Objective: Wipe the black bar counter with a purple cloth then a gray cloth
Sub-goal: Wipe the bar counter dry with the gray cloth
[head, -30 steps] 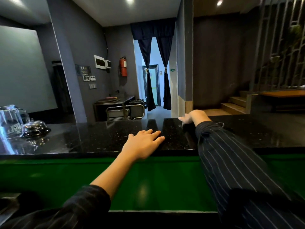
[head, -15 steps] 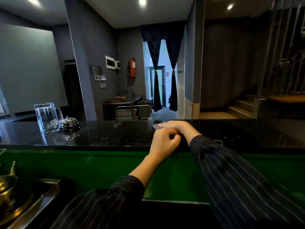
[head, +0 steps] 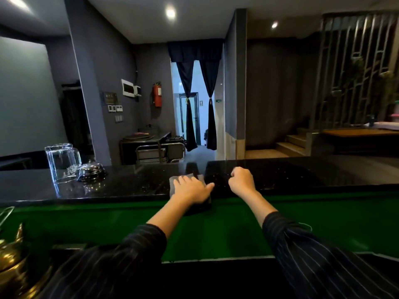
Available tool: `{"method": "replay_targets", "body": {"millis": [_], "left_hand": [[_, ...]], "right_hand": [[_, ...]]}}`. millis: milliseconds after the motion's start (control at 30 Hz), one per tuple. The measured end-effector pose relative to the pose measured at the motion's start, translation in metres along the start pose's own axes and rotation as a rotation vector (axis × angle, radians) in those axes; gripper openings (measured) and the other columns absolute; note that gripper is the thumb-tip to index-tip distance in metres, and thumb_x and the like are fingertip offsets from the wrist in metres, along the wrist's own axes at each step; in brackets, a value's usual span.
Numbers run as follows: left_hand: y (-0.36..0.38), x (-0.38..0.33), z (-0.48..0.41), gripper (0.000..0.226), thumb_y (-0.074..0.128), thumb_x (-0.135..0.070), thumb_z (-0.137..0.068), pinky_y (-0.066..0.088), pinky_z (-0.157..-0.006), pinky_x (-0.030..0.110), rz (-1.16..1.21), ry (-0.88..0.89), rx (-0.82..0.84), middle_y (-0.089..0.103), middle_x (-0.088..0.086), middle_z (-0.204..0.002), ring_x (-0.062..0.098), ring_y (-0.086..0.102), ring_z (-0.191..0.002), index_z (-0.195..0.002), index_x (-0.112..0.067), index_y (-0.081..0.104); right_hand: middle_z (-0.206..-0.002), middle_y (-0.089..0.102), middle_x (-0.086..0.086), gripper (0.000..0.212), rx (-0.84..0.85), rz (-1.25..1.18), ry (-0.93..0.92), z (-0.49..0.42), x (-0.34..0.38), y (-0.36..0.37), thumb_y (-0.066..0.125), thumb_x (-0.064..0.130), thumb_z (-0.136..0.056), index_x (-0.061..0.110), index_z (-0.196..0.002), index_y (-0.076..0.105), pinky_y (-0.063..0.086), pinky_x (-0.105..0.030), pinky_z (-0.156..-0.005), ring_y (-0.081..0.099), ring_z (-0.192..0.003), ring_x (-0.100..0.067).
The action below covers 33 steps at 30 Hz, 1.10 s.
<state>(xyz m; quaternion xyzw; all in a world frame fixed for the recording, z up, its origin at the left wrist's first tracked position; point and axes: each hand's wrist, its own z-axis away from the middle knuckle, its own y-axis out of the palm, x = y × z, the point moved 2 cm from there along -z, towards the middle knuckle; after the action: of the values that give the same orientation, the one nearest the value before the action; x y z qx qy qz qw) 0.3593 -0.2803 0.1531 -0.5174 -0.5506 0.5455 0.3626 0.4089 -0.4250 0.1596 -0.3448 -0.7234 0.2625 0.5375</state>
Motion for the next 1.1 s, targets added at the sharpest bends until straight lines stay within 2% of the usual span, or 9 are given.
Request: {"method": "replay_targets", "body": {"millis": [100,167,233,300,500,800,900,1000,1100], "left_hand": [[0.014,0.005,-0.026,0.078,0.015,-0.062,-0.090,0.014,-0.115,0.055,-0.056,0.094,0.001,0.025,0.023,-0.154,0.039,0.021,-0.143,-0.148,-0.011,0.024],[0.009,0.023,-0.049,0.073,0.012,-0.060,-0.090,0.012,-0.115,0.056,-0.081,0.140,0.087,0.019,0.018,-0.158,0.036,0.017,-0.145,-0.150,-0.019,0.018],[0.002,0.051,-0.072,0.074,0.017,-0.060,-0.091,0.009,-0.117,0.054,-0.051,0.093,0.134,0.016,0.012,-0.160,0.030,0.015,-0.147,-0.151,-0.016,0.015],[-0.002,0.082,-0.093,0.073,0.020,-0.059,-0.092,0.008,-0.117,0.052,-0.060,0.044,0.128,0.015,0.008,-0.161,0.029,0.014,-0.148,-0.150,-0.015,0.014],[-0.006,0.136,-0.149,0.073,0.019,-0.059,-0.092,0.009,-0.119,0.051,-0.110,-0.115,0.110,0.014,0.007,-0.161,0.029,0.014,-0.148,-0.151,-0.017,0.014],[0.014,-0.012,-0.115,0.063,0.021,-0.051,-0.095,0.015,-0.119,0.051,-0.091,0.395,0.189,0.023,0.009,-0.158,0.028,0.023,-0.146,-0.148,-0.016,0.023],[0.004,0.026,-0.096,0.065,0.019,-0.056,-0.094,0.016,-0.119,0.051,-0.029,0.390,0.178,0.023,0.007,-0.158,0.029,0.023,-0.146,-0.149,-0.021,0.023],[-0.011,0.109,-0.088,0.068,0.018,-0.060,-0.092,0.016,-0.120,0.045,-0.040,0.226,0.112,0.023,0.006,-0.158,0.025,0.024,-0.146,-0.148,-0.022,0.024],[-0.027,0.180,-0.074,0.062,0.021,-0.050,-0.097,0.012,-0.119,0.037,-0.078,0.079,0.077,0.019,0.005,-0.160,0.022,0.020,-0.147,-0.150,-0.017,0.020]], "right_hand": [[-0.133,0.057,-0.017,0.040,0.100,0.211,-0.113,-0.005,-0.002,0.015,0.038,0.031,-0.099,0.007,-0.127,0.056,0.043,-0.041,-0.097,0.049,-0.126,-0.034],[-0.152,0.039,-0.014,0.060,0.227,0.271,-0.130,-0.009,0.003,0.021,0.025,0.050,-0.100,0.013,-0.146,0.038,0.030,-0.045,-0.111,0.032,-0.143,-0.030],[-0.163,0.014,-0.009,0.064,0.348,0.347,-0.153,-0.014,0.002,0.027,0.014,0.055,-0.099,0.025,-0.155,0.018,0.012,-0.048,-0.119,0.010,-0.151,-0.026],[-0.165,0.005,-0.007,0.061,0.405,0.399,-0.173,-0.018,-0.003,0.032,0.010,0.055,-0.099,0.032,-0.155,0.010,0.006,-0.050,-0.120,0.004,-0.152,-0.026],[-0.153,0.038,-0.001,0.053,0.181,0.554,-0.295,-0.022,-0.003,0.041,0.020,0.051,-0.099,0.034,-0.148,0.032,0.033,-0.049,-0.105,0.036,-0.138,-0.030],[-0.145,0.048,-0.001,0.045,0.152,0.485,-0.234,-0.016,0.004,0.030,0.024,0.036,-0.101,0.028,-0.142,0.042,0.035,-0.051,-0.101,0.043,-0.132,-0.030],[-0.149,0.045,0.004,0.046,0.182,0.396,-0.202,-0.010,0.004,0.025,0.026,0.033,-0.100,0.031,-0.144,0.040,0.034,-0.046,-0.102,0.041,-0.135,-0.026],[-0.150,0.044,0.004,0.045,0.202,0.362,-0.195,-0.005,0.004,0.024,0.026,0.034,-0.101,0.031,-0.144,0.040,0.034,-0.044,-0.102,0.040,-0.136,-0.025],[-0.148,0.046,0.003,0.044,0.172,0.382,-0.196,-0.006,0.005,0.025,0.024,0.035,-0.101,0.030,-0.142,0.040,0.035,-0.046,-0.099,0.041,-0.133,-0.027]]}}
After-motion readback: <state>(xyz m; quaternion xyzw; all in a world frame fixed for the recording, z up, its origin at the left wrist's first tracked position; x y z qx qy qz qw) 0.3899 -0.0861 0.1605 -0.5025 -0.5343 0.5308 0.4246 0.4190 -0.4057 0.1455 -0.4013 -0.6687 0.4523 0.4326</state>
